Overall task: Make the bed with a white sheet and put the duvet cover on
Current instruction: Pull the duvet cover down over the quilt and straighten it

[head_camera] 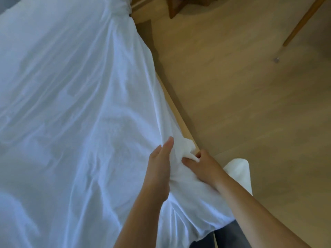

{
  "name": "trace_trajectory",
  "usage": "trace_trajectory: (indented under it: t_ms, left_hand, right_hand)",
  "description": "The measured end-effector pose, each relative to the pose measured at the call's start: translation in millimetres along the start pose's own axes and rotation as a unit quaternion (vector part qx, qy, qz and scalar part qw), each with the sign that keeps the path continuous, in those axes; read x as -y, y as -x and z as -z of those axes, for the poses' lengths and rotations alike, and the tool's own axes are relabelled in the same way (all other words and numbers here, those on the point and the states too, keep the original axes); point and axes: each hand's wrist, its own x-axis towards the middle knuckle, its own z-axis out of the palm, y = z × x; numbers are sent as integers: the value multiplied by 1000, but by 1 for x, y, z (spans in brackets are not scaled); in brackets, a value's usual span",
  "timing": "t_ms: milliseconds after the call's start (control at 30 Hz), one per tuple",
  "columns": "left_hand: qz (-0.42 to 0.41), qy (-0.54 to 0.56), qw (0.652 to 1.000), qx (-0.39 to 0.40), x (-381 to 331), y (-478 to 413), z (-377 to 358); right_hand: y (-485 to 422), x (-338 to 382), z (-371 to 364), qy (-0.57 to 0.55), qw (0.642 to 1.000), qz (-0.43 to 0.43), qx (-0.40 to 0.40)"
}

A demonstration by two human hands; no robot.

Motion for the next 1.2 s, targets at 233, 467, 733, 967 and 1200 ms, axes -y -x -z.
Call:
trace_trajectory:
  t_ms: [233,467,733,967,1200]
  left_hand:
    - [-81,-251,931,-253,27,1,56]
    - [-2,-512,840,-179,57,-44,51]
    - [-53,-463,863,-195,40,-52,11]
    - [-113,-506,853,-56,34,-47,-6]
    - [68,-607,790,46,76,-40,13]
  right_hand:
    - [2,-11,-22,100,994,-27,28]
    - [10,-29,-26,183,980,-11,-72]
    - [100,-28,-6,-86,986,36,-141]
    - [130,-83,-2,-83,959,-58,-266]
    - [113,-85,-20,-57,949,-59,-305]
